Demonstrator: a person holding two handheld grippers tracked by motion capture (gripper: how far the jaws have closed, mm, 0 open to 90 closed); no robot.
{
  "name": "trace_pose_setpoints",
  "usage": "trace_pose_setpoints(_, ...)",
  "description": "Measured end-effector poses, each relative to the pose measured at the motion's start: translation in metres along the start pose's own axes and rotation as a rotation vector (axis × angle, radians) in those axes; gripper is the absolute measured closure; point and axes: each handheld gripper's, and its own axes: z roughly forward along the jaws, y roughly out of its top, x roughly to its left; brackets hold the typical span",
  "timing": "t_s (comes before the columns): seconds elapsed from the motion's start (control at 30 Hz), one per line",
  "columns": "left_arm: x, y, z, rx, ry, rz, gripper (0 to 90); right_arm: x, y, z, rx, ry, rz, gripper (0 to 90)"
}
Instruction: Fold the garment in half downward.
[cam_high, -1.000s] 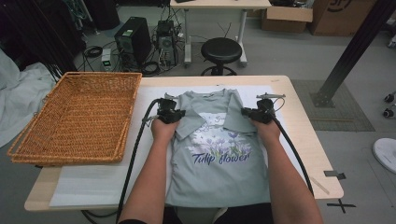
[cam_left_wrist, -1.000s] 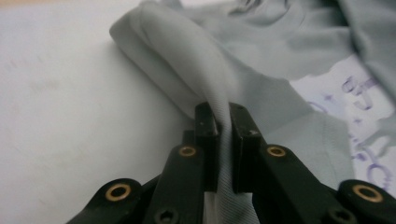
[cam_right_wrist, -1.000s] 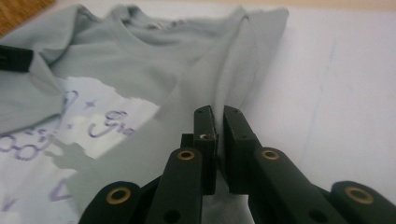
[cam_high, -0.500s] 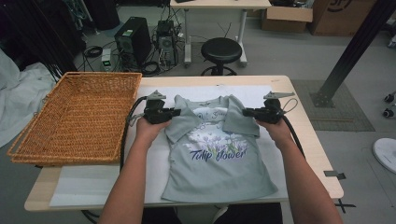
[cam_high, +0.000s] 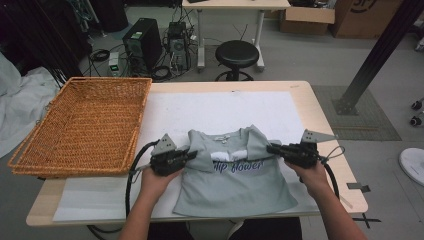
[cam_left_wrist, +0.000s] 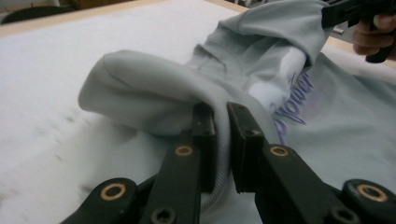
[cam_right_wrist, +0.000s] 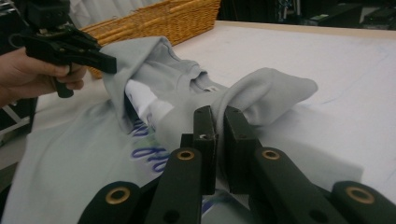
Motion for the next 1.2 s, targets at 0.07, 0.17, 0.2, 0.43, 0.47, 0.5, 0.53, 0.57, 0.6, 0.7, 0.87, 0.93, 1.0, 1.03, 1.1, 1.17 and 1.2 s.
trace_pose_setpoints(0.07,-0.009,-0.008,-0.002,0.015,-0.009,0.007,81.5,0.008,-0.011,0.000,0.025,0.018,0.012,84.8)
trace_pose_setpoints(0.17,-0.012,-0.014,-0.005,0.041,-0.008,0.006,76.9,0.015,-0.019,0.001,0.067,0.031,0.006,84.5)
trace_pose_setpoints(0.2,-0.012,-0.014,-0.007,0.046,-0.012,0.000,72.8,0.017,-0.020,0.000,0.077,0.034,0.006,84.3)
trace_pose_setpoints(0.43,0.000,0.000,-0.031,-0.004,-0.005,-0.063,33.9,0.015,-0.013,-0.016,0.095,0.003,0.012,58.0)
trace_pose_setpoints(0.47,0.002,0.004,-0.035,-0.021,0.009,-0.061,33.7,0.014,-0.008,-0.020,0.076,-0.012,0.007,56.9)
trace_pose_setpoints(0.5,0.005,0.008,-0.037,-0.033,0.020,-0.068,33.6,0.013,-0.002,-0.023,0.055,-0.032,0.003,55.3)
trace_pose_setpoints(0.53,0.009,0.011,-0.038,-0.035,0.034,-0.077,33.4,0.010,0.003,-0.026,0.042,-0.050,0.005,53.9)
trace_pose_setpoints(0.57,0.013,0.013,-0.038,-0.030,0.053,-0.089,33.4,0.008,0.008,-0.027,0.036,-0.073,0.005,53.2)
trace_pose_setpoints(0.6,0.019,0.014,-0.036,-0.024,0.065,-0.108,33.4,0.005,0.012,-0.027,0.044,-0.110,0.008,51.1)
trace_pose_setpoints(0.7,0.036,0.013,-0.029,0.007,0.118,-0.183,34.6,-0.007,0.017,-0.022,0.077,-0.179,0.022,50.3)
trace_pose_setpoints(0.87,0.050,0.003,-0.011,0.087,0.138,-0.232,34.8,-0.024,0.009,-0.007,0.162,-0.213,0.081,46.3)
trace_pose_setpoints(0.93,0.050,-0.001,-0.004,0.159,0.144,-0.213,34.9,-0.028,0.003,-0.001,0.205,-0.223,0.097,45.7)
trace_pose_setpoints(1.0,0.050,-0.006,0.004,0.217,0.119,-0.210,35.1,-0.030,-0.003,0.004,0.259,-0.214,0.122,44.8)
trace_pose_setpoints(1.03,0.049,-0.008,0.007,0.254,0.117,-0.188,35.7,-0.031,-0.005,0.007,0.287,-0.219,0.121,45.1)
trace_pose_setpoints(1.1,0.046,-0.010,0.011,0.268,0.114,-0.160,39.9,-0.031,-0.010,0.011,0.311,-0.212,0.116,50.2)
trace_pose_setpoints(1.17,0.044,-0.010,0.011,0.275,0.120,-0.137,51.4,-0.030,-0.010,0.011,0.320,-0.195,0.106,62.4)
trace_pose_setpoints(1.2,0.043,-0.010,0.012,0.271,0.108,-0.132,59.1,-0.028,-0.010,0.012,0.328,-0.194,0.086,67.3)
